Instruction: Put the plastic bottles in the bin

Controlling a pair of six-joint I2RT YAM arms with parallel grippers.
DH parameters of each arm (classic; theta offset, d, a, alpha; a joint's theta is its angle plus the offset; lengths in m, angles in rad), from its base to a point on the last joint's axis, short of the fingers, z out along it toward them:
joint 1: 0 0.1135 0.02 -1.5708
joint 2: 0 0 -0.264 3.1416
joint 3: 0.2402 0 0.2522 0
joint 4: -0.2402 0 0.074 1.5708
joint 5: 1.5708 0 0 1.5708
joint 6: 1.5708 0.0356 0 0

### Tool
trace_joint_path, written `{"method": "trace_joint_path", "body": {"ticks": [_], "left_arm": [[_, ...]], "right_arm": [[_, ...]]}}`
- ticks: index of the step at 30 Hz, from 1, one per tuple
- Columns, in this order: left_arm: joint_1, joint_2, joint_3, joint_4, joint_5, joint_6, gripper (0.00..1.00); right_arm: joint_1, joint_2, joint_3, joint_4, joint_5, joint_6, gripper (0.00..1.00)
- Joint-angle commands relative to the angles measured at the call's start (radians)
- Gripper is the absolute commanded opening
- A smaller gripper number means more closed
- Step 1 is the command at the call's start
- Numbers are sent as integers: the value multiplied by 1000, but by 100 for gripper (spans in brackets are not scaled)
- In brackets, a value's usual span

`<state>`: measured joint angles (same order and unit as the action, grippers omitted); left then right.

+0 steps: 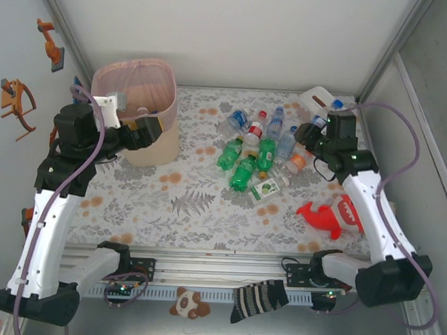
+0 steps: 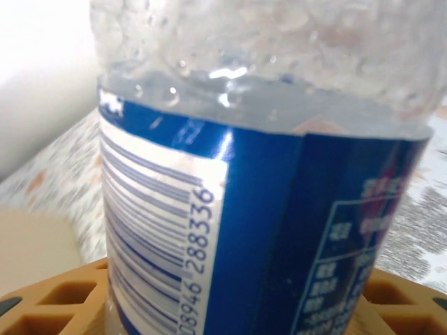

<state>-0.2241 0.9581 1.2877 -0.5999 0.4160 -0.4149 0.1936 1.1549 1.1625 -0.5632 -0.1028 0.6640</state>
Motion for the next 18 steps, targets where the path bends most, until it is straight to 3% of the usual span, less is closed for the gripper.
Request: {"method": "trace_joint_path", "body": {"ticks": [1, 10, 18], "left_arm": [[-12, -15, -16, 107, 107, 0, 90], [-63, -10, -59, 365, 328, -36, 85], [-309, 57, 8, 426, 342, 88, 87]], "right_arm": [[17, -86, -5, 56, -214, -280, 47], [60, -251, -33, 118, -577, -523, 41], [123, -326, -12, 201, -791, -575, 38]]}}
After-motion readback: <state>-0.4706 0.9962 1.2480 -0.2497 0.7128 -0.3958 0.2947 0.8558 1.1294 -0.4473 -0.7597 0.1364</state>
